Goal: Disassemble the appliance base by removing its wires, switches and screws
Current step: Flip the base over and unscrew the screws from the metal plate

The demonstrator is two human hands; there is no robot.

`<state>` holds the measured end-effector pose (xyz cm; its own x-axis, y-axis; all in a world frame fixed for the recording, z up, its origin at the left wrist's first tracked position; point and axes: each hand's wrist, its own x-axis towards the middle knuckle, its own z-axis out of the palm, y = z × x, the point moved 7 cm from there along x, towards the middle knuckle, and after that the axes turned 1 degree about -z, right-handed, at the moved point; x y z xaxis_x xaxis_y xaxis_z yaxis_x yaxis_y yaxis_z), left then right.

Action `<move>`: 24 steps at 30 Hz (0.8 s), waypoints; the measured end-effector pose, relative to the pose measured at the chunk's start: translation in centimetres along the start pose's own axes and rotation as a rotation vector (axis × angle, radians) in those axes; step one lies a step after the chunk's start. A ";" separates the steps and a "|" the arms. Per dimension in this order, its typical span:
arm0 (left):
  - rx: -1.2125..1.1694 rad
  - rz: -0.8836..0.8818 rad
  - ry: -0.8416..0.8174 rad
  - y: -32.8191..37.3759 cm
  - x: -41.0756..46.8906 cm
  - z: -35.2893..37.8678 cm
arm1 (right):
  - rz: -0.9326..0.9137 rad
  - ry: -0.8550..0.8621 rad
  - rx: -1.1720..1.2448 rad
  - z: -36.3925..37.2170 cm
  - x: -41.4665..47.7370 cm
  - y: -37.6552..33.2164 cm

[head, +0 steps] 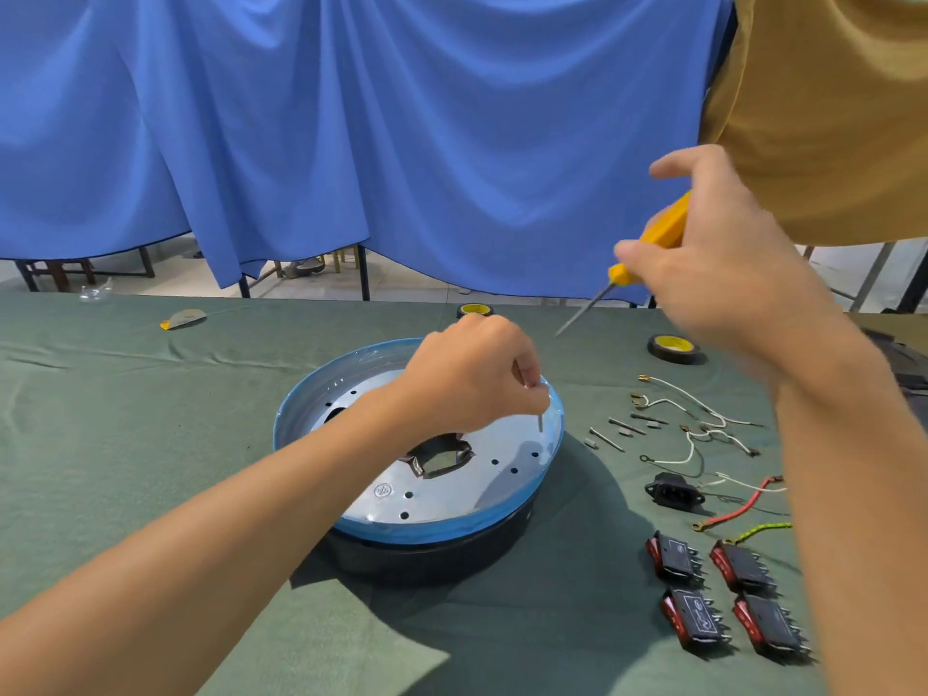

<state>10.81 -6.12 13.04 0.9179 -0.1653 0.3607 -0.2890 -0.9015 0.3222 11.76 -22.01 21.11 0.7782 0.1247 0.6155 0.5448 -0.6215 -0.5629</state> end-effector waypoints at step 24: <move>-0.274 -0.169 0.069 -1.1 1.7 1.7 | 0.255 -0.572 -0.100 6.9 -1.3 7.2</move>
<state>13.10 -6.10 11.82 0.9413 0.0134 0.3373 -0.2049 -0.7713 0.6026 16.82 -21.28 12.39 0.9384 0.3400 0.0609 0.3102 -0.7519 -0.5817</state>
